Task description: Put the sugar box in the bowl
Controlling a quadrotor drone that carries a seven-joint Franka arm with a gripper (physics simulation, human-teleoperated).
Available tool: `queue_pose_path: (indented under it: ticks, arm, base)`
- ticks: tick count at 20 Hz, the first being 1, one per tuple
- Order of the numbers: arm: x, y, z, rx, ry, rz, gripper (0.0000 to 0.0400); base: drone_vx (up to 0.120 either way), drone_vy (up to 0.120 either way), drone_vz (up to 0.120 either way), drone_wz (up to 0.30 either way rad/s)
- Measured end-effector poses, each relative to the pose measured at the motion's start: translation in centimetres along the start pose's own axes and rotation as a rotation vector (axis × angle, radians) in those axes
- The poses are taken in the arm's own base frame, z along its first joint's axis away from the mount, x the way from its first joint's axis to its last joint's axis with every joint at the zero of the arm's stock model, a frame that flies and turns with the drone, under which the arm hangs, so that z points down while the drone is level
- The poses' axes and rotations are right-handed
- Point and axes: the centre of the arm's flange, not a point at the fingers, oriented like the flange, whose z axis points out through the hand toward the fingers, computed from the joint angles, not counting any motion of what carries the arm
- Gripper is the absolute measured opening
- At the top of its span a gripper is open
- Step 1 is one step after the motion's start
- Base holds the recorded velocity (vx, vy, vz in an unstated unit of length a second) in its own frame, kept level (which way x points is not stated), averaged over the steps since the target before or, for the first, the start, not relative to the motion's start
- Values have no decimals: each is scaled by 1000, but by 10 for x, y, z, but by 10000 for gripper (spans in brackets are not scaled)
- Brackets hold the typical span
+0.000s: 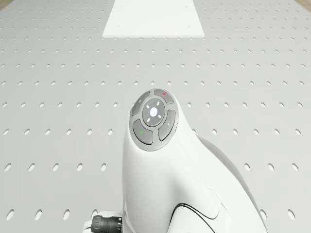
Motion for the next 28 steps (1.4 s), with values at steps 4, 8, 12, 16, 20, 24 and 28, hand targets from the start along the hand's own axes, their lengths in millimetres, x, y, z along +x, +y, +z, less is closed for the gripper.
queue_pose_path:
  ticks: [4, 8, 12, 16, 20, 24, 28]
  arm:
    - [0, 0, 0, 0, 0, 0, 165]
    - [0, 0, 0, 0, 0, 0, 165]
    - [0, 0, 0, 0, 0, 0, 165]
    - [0, 0, 0, 0, 0, 0, 165]
    - [0, 0, 0, 0, 0, 0, 165]
    - [0, 0, 0, 0, 0, 0, 165]
    - [0, 0, 0, 0, 0, 0, 165]
  base:
    - [0, -80, 0, 0]
    - [0, 0, -90, 0]
    - [0, 0, -120, 0]
    - [0, 0, -100, 0]
    - [0, 0, -110, 0]
    - [0, 0, -90, 0]
    - [0, 0, -40, 0]
